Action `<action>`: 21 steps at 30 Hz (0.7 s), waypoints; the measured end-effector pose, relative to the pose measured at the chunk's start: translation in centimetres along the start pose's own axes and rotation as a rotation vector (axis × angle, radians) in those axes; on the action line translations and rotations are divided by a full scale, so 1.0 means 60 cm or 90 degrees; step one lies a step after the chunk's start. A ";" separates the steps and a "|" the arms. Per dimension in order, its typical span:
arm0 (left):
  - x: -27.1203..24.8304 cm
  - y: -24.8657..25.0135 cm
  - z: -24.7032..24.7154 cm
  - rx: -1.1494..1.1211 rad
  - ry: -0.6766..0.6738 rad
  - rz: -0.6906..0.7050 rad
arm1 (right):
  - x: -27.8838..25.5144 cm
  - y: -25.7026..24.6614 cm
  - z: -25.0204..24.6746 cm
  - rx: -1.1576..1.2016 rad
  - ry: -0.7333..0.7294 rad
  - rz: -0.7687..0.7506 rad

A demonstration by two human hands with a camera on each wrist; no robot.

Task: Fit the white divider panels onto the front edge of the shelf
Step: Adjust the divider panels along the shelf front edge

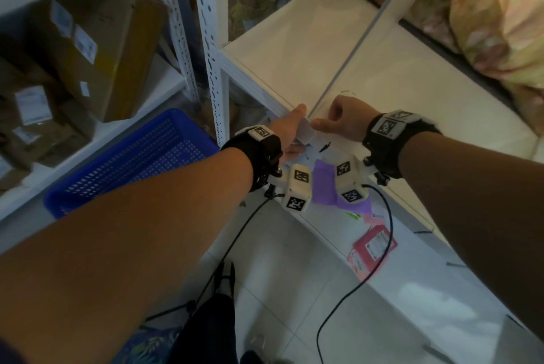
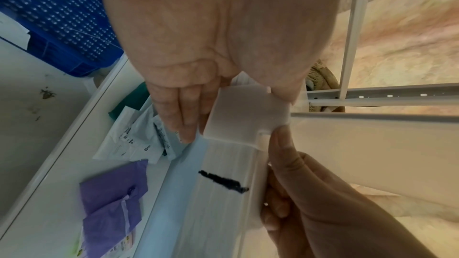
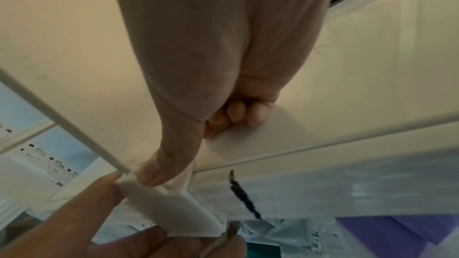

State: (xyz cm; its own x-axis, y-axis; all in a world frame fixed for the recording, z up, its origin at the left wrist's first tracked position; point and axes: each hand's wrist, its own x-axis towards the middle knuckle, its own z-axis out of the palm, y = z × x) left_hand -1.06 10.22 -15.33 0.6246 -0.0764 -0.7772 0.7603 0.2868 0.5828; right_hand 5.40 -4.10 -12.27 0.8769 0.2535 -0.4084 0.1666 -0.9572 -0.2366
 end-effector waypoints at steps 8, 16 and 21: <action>-0.002 -0.013 0.017 -0.002 0.006 -0.009 | -0.010 0.020 0.004 0.053 -0.017 -0.043; 0.001 -0.024 0.027 -0.002 -0.002 -0.007 | -0.009 0.025 -0.008 0.122 -0.079 -0.043; 0.001 -0.028 0.029 0.013 -0.007 0.002 | -0.015 0.031 0.003 0.119 -0.021 -0.035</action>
State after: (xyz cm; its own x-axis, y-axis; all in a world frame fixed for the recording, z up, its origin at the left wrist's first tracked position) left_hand -2.00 8.05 -15.92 0.6286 -0.0862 -0.7730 0.7619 0.2682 0.5896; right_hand 4.84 -6.10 -12.53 0.8528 0.3122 -0.4186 0.1247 -0.9002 -0.4173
